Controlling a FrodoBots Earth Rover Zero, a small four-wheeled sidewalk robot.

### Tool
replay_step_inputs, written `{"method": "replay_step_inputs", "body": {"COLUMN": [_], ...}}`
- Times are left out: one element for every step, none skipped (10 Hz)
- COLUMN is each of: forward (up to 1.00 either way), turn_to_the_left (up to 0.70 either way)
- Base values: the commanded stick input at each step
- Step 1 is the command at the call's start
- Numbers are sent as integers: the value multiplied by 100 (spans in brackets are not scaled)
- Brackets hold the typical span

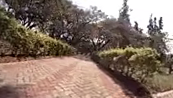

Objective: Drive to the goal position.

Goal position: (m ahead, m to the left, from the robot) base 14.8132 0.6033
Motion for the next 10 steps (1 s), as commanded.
{"method": "replay_step_inputs", "body": {"forward": [50, 50, 50, 50, 50, 50, 50, 50, 50, 50], "turn_to_the_left": [0, 0, 0, 0, 0, 0, 0, 0, 0, 0]}}
